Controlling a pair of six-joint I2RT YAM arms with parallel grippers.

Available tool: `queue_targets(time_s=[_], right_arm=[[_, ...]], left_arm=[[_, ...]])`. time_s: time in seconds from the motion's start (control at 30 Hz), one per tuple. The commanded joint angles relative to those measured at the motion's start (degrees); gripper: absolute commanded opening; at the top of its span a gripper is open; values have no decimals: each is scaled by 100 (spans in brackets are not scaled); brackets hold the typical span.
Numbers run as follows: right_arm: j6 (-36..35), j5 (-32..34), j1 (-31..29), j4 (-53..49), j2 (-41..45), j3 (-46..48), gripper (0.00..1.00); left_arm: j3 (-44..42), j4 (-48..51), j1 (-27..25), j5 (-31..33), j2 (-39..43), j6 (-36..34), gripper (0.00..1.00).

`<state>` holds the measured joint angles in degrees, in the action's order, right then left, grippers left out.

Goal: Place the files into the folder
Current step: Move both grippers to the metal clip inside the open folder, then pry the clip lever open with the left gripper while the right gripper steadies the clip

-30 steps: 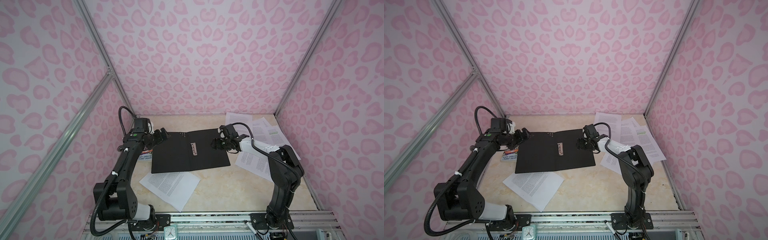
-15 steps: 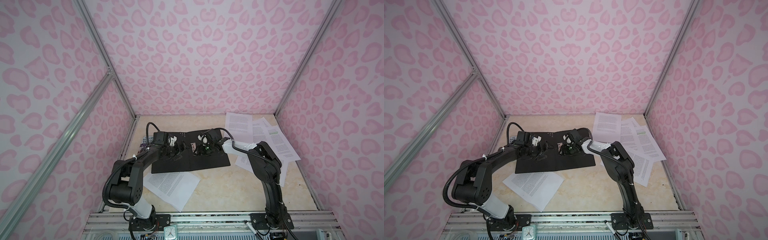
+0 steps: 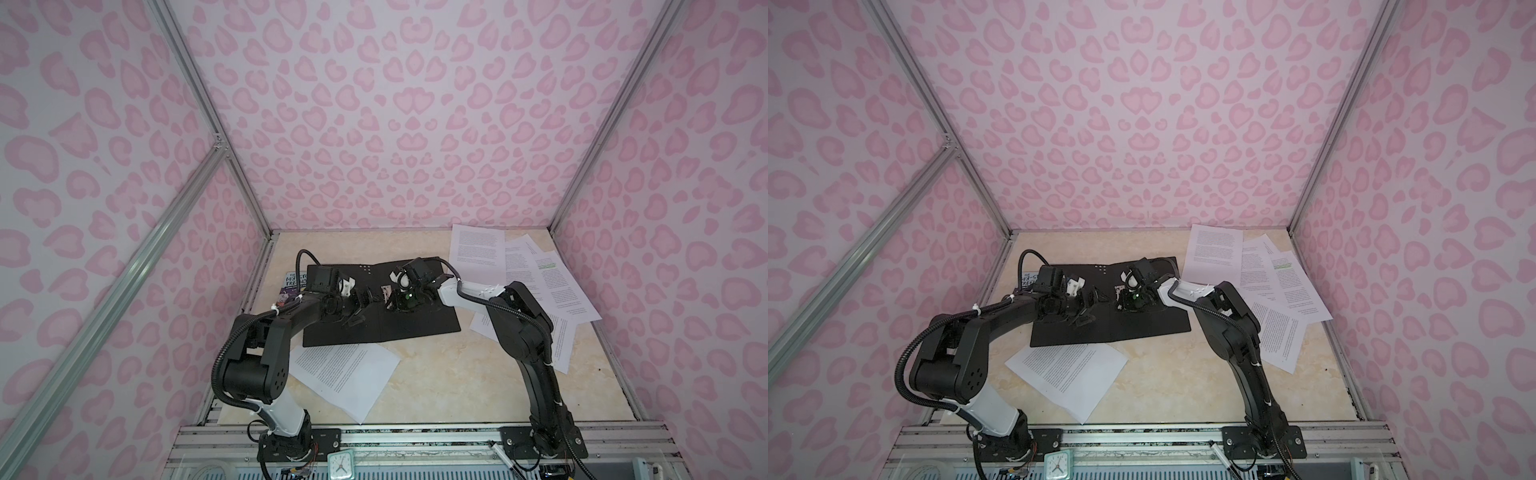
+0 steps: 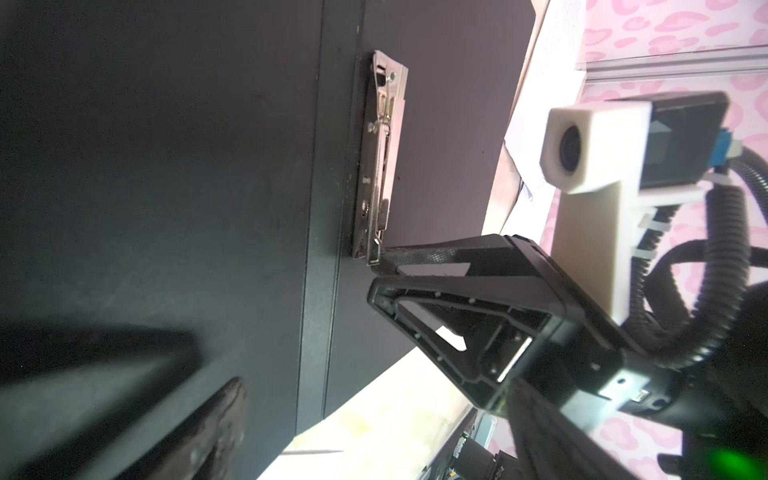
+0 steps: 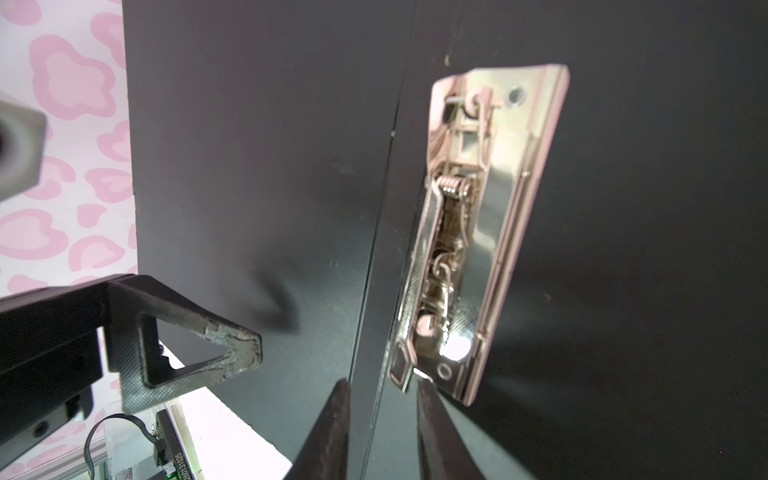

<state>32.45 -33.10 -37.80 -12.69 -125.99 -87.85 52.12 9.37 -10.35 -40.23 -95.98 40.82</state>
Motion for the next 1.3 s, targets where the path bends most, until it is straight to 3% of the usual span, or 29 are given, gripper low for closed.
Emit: queue_targets(time_s=[0.0, 0.77, 1.27], right_arm=[[180, -112, 50, 168, -83, 51, 28], [963, -581, 238, 1113, -314, 225, 10], [1114, -733, 236, 1317, -413, 429, 14]], left_arm=[[-9, -26, -2, 15, -37, -65, 98], [-28, -51, -2, -9, -69, -65, 98], [18, -102, -2, -73, -172, -39, 98]])
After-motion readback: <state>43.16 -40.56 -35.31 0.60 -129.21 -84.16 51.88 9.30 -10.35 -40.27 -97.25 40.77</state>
